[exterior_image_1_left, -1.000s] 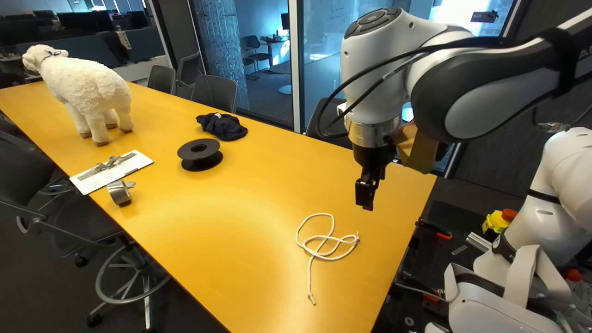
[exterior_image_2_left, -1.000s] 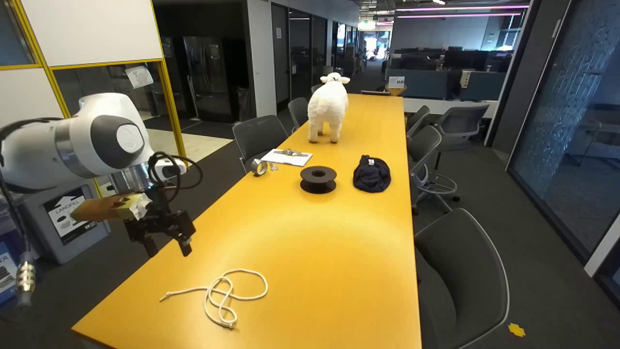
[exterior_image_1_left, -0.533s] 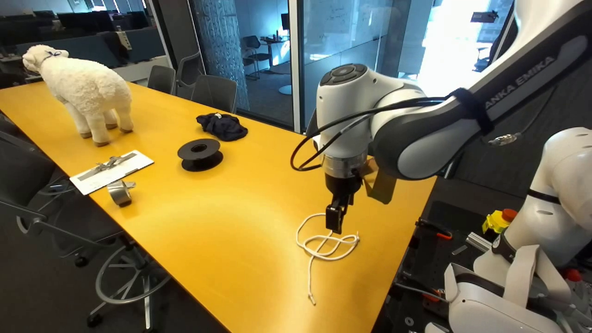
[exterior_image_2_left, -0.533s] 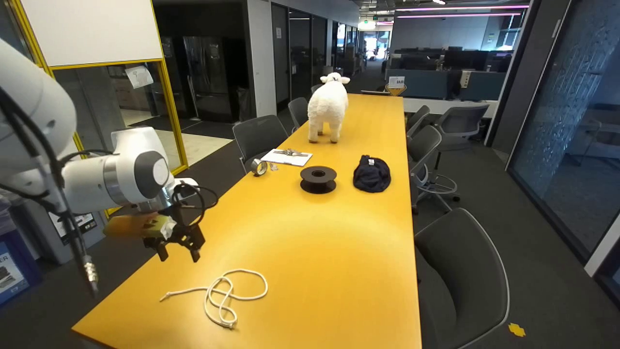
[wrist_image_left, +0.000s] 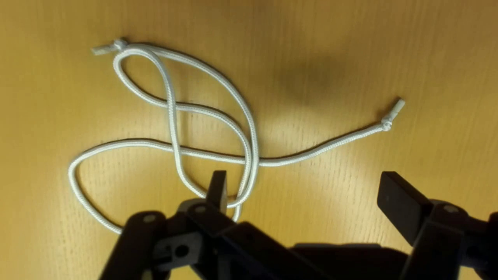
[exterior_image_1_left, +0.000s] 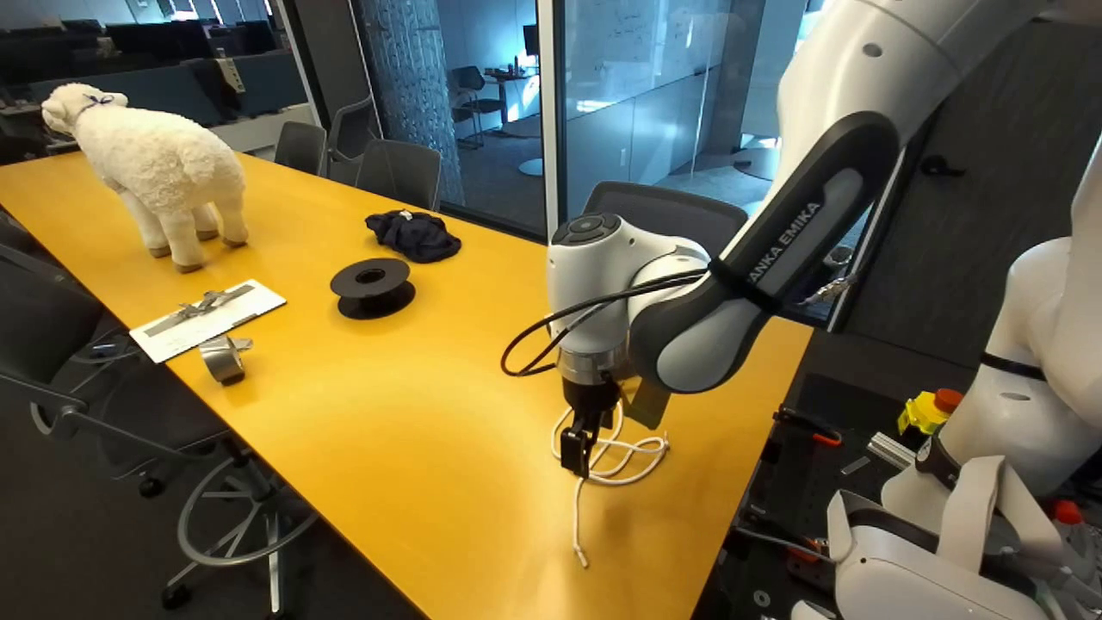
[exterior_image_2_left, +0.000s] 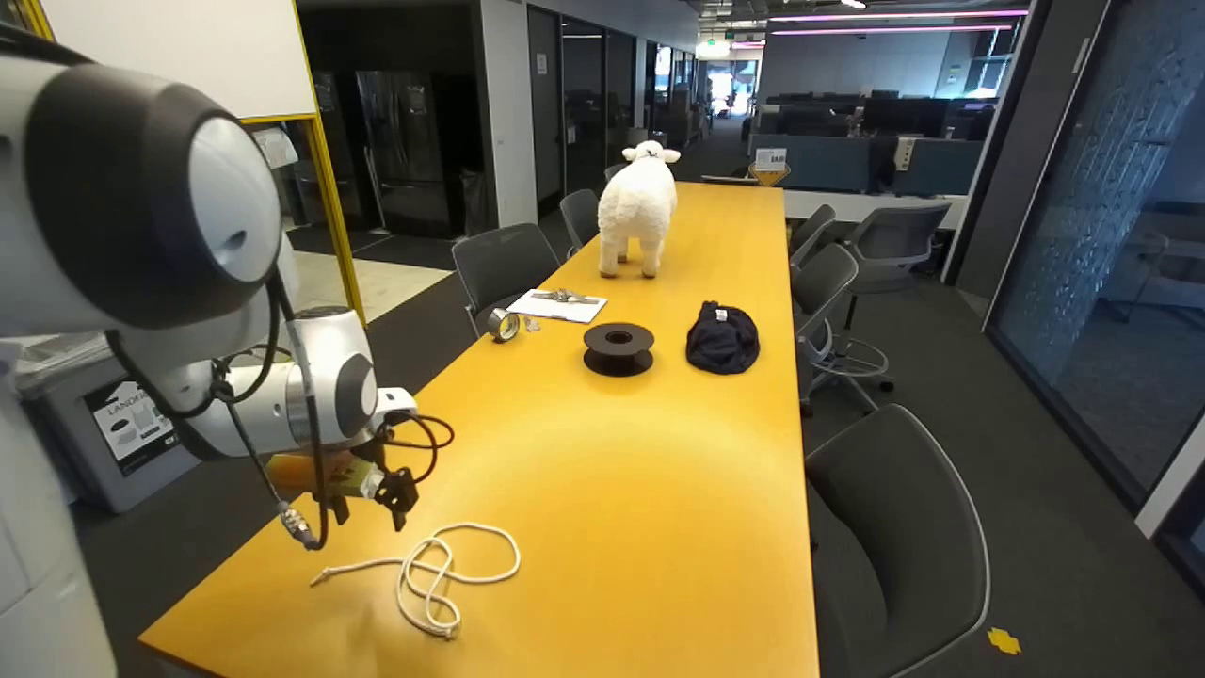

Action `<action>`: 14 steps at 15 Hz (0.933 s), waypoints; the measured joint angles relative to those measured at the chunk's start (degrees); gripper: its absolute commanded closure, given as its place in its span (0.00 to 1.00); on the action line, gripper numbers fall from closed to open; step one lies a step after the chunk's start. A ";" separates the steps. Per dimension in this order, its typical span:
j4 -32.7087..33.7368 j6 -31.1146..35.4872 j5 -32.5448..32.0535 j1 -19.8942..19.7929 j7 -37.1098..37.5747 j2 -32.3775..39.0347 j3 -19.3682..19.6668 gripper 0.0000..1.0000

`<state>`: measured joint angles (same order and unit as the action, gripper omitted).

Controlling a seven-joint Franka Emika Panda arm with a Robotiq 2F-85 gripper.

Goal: Untangle the rope.

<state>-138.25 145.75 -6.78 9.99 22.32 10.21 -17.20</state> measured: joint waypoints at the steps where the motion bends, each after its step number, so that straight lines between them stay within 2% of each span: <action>1: 0.82 1.29 0.10 0.61 0.00 1.86 0.66 0.00; 8: 6.00 6.06 0.29 5.78 0.42 11.05 5.39 0.00; 14: 8.33 7.91 3.32 6.55 0.34 15.82 6.52 0.00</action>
<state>-129.93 153.66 -3.46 16.54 22.66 26.03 -10.68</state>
